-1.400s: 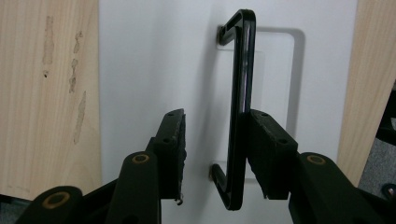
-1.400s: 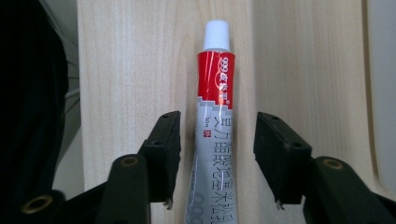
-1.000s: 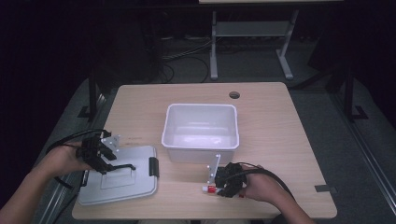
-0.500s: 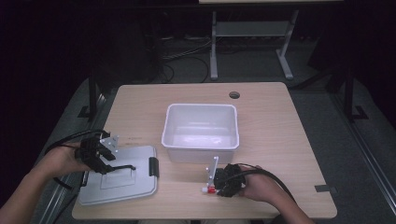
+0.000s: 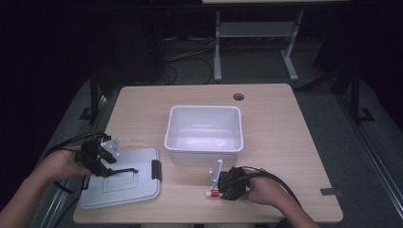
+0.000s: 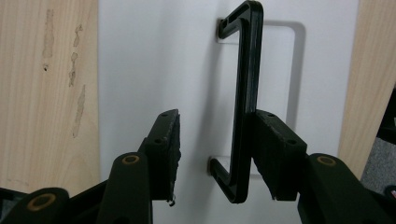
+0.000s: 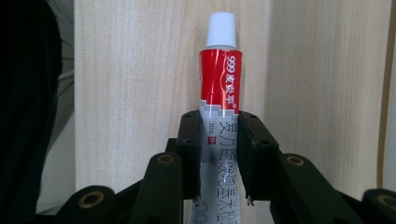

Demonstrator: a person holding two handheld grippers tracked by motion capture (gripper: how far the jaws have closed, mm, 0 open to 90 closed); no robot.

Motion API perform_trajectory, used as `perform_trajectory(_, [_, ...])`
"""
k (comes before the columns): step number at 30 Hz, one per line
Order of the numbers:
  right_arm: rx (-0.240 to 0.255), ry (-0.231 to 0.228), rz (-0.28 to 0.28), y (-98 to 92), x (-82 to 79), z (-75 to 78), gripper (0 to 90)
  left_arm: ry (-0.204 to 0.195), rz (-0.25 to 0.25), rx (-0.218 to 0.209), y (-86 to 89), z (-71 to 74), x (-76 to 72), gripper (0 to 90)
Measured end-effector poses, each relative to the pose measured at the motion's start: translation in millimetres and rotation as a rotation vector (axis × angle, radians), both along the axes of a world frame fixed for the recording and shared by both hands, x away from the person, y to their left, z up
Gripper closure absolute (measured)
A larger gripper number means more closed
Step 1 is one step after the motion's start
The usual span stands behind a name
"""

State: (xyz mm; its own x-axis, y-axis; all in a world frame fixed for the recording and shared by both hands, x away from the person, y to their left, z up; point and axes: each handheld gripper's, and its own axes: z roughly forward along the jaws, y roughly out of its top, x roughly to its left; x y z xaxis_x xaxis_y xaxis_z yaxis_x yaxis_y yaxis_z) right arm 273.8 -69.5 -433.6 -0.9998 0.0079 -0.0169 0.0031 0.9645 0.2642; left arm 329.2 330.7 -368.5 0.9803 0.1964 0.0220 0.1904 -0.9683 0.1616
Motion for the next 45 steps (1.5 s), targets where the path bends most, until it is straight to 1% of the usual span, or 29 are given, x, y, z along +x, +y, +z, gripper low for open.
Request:
perform_trajectory(4, [0.001,-0.002,0.007,0.3,-0.2,0.2,71.7,-0.03,0.018,0.006,0.9,0.1,2.5,54.7])
perform_trajectory(5, [0.002,-0.002,0.006,0.2,-0.6,0.4,71.7,-0.044,0.025,0.013,1.1,0.7,3.3,55.9])
perform_trajectory(6, [0.008,0.0,0.005,-0.5,-0.5,1.1,71.7,-0.046,0.038,0.013,1.3,1.2,4.5,57.1])
perform_trajectory(11, [0.013,0.004,0.0,-2.3,-1.0,3.6,71.8,-0.048,0.043,0.005,1.4,3.9,5.8,56.7])
perform_trajectory(15, [0.017,0.008,-0.002,-3.6,-1.3,5.3,71.8,-0.044,0.048,-0.003,2.0,5.0,6.1,52.7])
perform_trajectory(18, [0.02,0.014,-0.002,-5.2,-2.1,7.7,71.9,-0.035,0.042,-0.004,1.7,4.6,5.9,51.0])
perform_trajectory(22, [0.024,0.015,-0.005,-7.0,-2.3,11.7,71.9,-0.035,0.04,-0.003,1.0,4.7,5.9,50.4])
perform_trajectory(25, [0.02,0.006,0.003,-6.2,-2.9,17.9,71.9,-0.037,0.039,-0.006,0.8,5.1,5.9,50.0])
perform_trajectory(28, [0.031,0.003,0.013,-4.9,-2.2,25.7,71.9,-0.036,0.036,-0.005,0.8,5.7,5.2,49.8])
perform_trajectory(30, [0.027,-0.006,0.018,-3.9,-2.0,30.9,71.9,-0.037,0.036,-0.003,1.4,6.0,5.2,49.2])
perform_trajectory(32, [0.031,-0.006,0.023,-2.9,-1.5,37.2,71.9,-0.033,0.038,-0.006,1.9,6.2,4.9,48.9])
perform_trajectory(34, [0.026,-0.009,0.022,-2.1,-1.6,42.1,71.9,-0.033,0.039,-0.009,3.0,6.1,4.2,48.7])
perform_trajectory(36, [0.026,-0.017,0.034,-0.4,-1.1,48.5,71.9,-0.033,0.039,-0.009,4.0,6.2,3.9,48.6])
perform_trajectory(39, [0.025,-0.017,0.035,1.9,-0.9,58.0,71.9,-0.029,0.045,-0.013,5.2,5.5,2.9,48.3])
perform_trajectory(42, [0.038,-0.02,0.051,3.7,0.3,67.1,71.9,-0.029,0.045,-0.009,6.2,5.3,2.8,47.6])
perform_trajectory(45, [0.045,-0.022,0.051,4.9,1.4,76.4,71.9,-0.031,0.051,-0.012,7.2,5.5,2.4,47.3])
